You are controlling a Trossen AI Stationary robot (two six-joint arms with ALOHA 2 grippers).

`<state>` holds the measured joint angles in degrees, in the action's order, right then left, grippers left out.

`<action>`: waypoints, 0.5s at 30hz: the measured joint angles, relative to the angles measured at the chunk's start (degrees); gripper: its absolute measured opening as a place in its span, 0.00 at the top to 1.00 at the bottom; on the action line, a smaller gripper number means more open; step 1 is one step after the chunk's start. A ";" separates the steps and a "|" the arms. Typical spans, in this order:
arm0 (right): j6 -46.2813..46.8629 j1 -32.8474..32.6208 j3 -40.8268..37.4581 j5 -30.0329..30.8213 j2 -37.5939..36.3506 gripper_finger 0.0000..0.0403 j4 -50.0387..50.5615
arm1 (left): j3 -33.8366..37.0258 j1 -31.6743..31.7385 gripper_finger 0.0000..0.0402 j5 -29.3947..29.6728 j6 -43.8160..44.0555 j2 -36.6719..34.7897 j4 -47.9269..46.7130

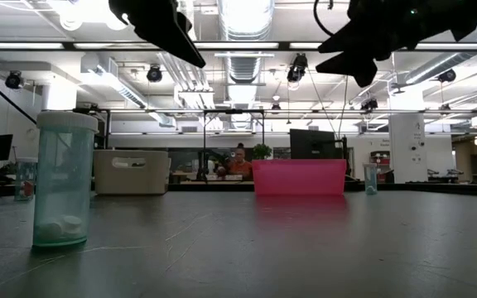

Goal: Pick and place medicine bottles into bin by pill shape (circle, oval)
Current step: Put the blue tablet bottle into the red bin

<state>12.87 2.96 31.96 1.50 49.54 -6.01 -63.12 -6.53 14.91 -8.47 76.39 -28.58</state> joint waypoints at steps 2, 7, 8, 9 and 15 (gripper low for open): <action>0.68 0.03 1.14 0.00 1.16 0.44 0.16 | 1.53 0.00 0.63 -0.02 -0.92 -1.23 1.97; -0.40 0.02 5.54 -0.01 4.33 0.44 5.91 | 5.46 0.11 0.63 0.00 -2.39 -4.58 6.86; -0.70 0.02 6.63 -0.02 4.98 0.44 7.32 | 6.22 0.14 0.63 0.05 -2.84 -5.40 7.49; -1.02 0.02 7.77 -0.03 5.71 0.44 8.80 | 6.85 0.16 0.63 0.13 -3.45 -6.09 7.83; 0.39 0.74 14.86 0.13 9.76 0.44 19.08 | 11.45 0.20 0.63 0.36 -7.59 -10.94 14.79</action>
<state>13.25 3.70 46.82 1.63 59.31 13.07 -51.67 -6.33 15.27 -16.06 65.45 -13.78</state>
